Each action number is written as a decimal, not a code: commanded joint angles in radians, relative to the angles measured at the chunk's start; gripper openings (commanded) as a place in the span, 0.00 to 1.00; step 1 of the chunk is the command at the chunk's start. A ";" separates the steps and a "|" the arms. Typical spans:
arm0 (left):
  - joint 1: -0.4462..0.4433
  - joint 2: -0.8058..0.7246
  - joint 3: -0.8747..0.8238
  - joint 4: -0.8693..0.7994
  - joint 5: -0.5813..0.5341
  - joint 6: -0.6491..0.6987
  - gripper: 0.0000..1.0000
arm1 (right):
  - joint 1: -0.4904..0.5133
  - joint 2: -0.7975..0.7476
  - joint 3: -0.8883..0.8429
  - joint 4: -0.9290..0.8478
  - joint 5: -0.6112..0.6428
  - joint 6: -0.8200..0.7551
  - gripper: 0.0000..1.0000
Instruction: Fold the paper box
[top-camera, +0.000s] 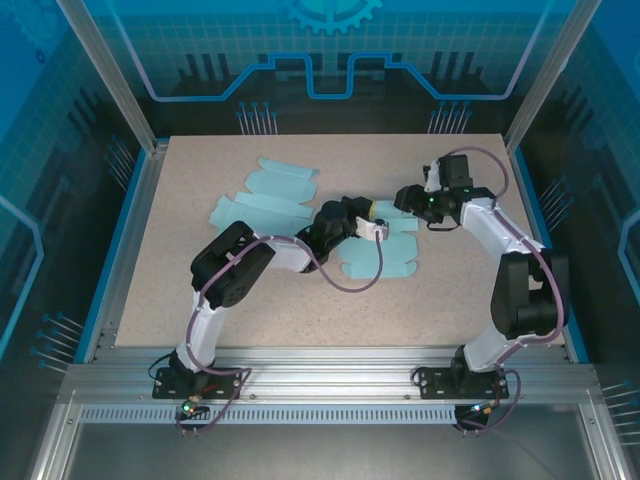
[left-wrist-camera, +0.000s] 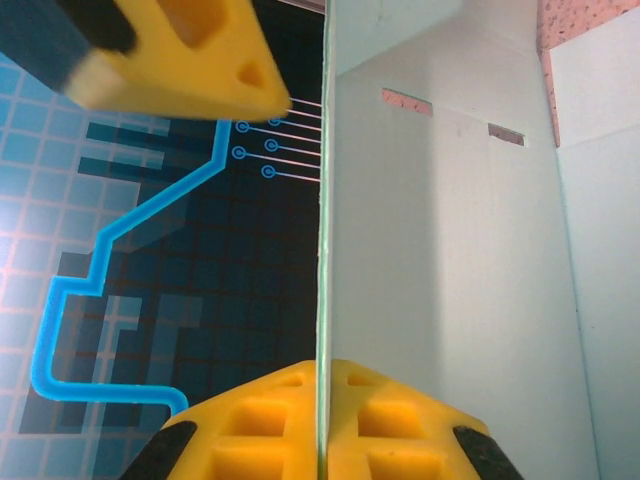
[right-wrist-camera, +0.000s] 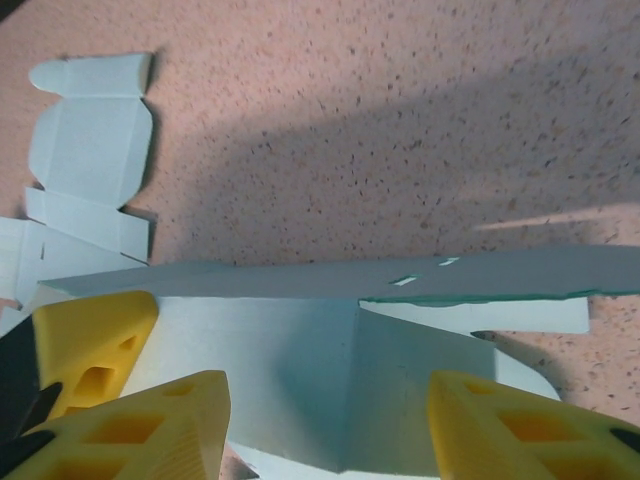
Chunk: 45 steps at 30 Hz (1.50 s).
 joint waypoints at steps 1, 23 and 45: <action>-0.005 0.029 -0.017 0.041 -0.010 0.015 0.04 | 0.018 0.018 0.015 0.011 0.000 0.026 0.56; -0.008 -0.058 -0.051 -0.073 0.066 -0.169 0.43 | 0.014 0.102 0.020 0.087 -0.005 0.071 0.29; 0.003 -0.090 -0.012 -0.138 0.037 -0.253 0.12 | 0.010 0.107 0.000 0.106 -0.010 0.059 0.28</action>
